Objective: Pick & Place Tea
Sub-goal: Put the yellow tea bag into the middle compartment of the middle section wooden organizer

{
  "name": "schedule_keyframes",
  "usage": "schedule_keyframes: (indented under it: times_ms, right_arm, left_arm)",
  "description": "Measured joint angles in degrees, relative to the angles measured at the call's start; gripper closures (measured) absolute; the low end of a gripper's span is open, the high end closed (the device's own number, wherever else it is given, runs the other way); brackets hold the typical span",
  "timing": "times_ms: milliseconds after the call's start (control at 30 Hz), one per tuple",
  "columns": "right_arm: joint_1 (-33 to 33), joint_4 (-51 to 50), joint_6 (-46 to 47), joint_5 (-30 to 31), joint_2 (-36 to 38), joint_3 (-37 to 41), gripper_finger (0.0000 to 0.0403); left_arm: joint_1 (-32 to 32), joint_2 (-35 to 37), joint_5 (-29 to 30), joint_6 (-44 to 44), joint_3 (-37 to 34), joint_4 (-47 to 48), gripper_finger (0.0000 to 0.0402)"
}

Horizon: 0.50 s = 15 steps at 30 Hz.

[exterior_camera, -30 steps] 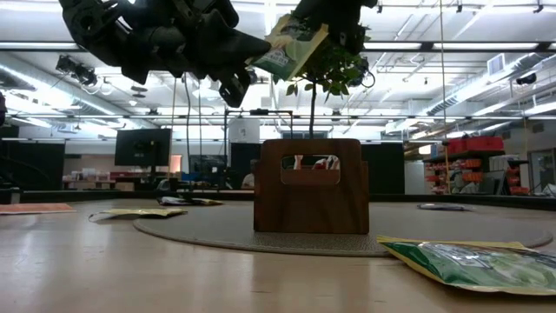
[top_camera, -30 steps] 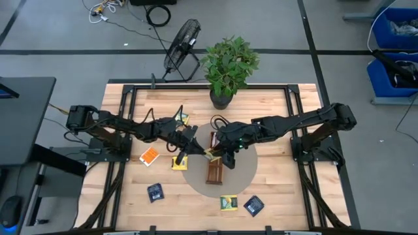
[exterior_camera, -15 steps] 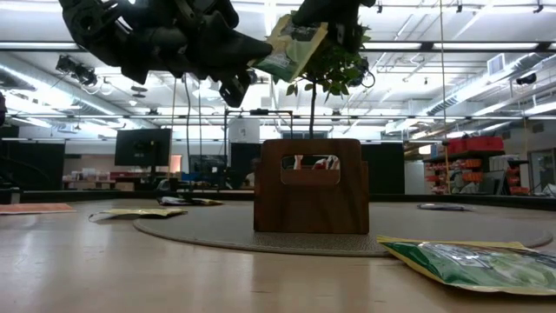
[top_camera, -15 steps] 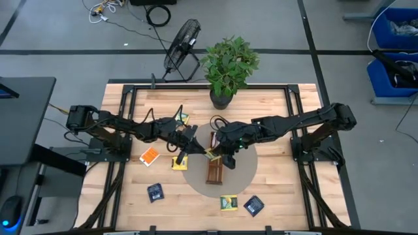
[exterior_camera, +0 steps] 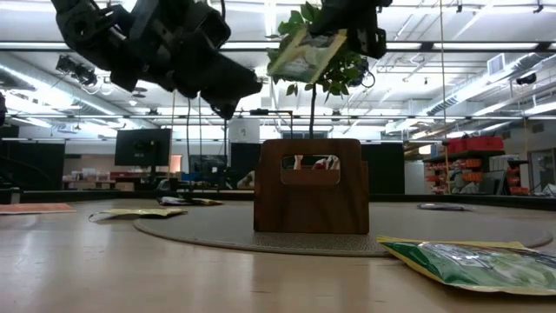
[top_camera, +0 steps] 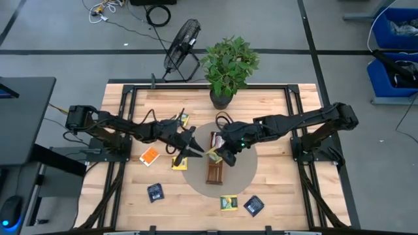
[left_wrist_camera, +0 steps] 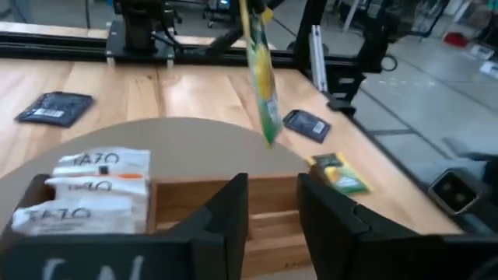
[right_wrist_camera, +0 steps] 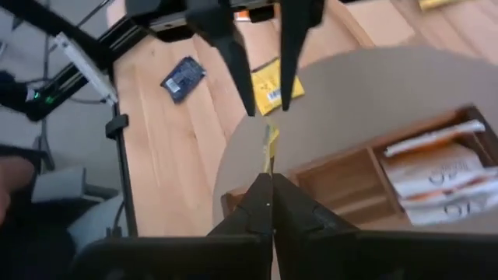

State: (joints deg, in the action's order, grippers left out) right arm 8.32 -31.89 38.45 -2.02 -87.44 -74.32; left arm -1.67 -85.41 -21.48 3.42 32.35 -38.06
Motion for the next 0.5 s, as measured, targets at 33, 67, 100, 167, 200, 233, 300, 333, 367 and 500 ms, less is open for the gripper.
schedule_keyframes:
  times_ms: [33, 67, 100, 167, 200, 233, 300, 333, 367, 500]
  right_arm:
    - [0.0, -0.5, 1.5, 0.2, 0.0, 0.0, 0.0402]
    - [0.0, -1.0, 3.3, 1.1, 0.0, 0.0, 0.0402]
    - [0.0, -1.8, 4.7, 2.0, 0.0, 0.0, 0.0402]
    - [0.0, -4.7, 7.5, 3.3, 0.0, 0.0, 0.0402]
    - [-0.1, -5.8, 9.1, 3.9, 0.0, 0.0, 0.0402]
    - [-0.2, -6.6, 11.2, 4.6, 0.0, 0.0, 0.0402]
    - [-0.4, -8.3, 15.1, 5.7, 0.0, 0.0, 0.0402]
    - [-0.5, -8.7, 17.1, 6.3, 0.0, 0.0, 0.0403]
    - [-0.6, -8.8, 19.0, 6.7, 0.0, 0.0, 0.0403]
    - [-1.2, -8.6, 28.0, 7.3, -0.2, 0.0, 0.0403]
  left_arm:
    - [0.0, 0.0, 0.7, -0.5, -0.6, -0.9, 0.0282]
    - [0.0, 0.4, 1.9, -0.7, -1.4, -1.9, 0.0281]
    - [0.0, 0.9, 3.3, -1.1, -2.3, -2.7, 0.0281]
    - [0.0, 1.2, 7.3, -2.4, -3.9, -5.1, 0.028]
    - [0.0, 2.1, 8.8, -3.0, -5.5, -5.7, 0.028]
    - [0.0, 2.8, 10.5, -3.8, -6.5, -6.9, 0.028]
    - [0.0, 4.3, 14.4, -4.5, -8.2, -9.1, 0.028]
    - [0.0, 5.3, 16.2, -5.3, -9.2, -9.2, 0.028]
    - [0.1, 6.2, 18.2, -5.9, -10.0, -9.0, 0.028]
    - [1.1, 9.0, 27.0, -9.7, -12.5, -9.2, 0.028]
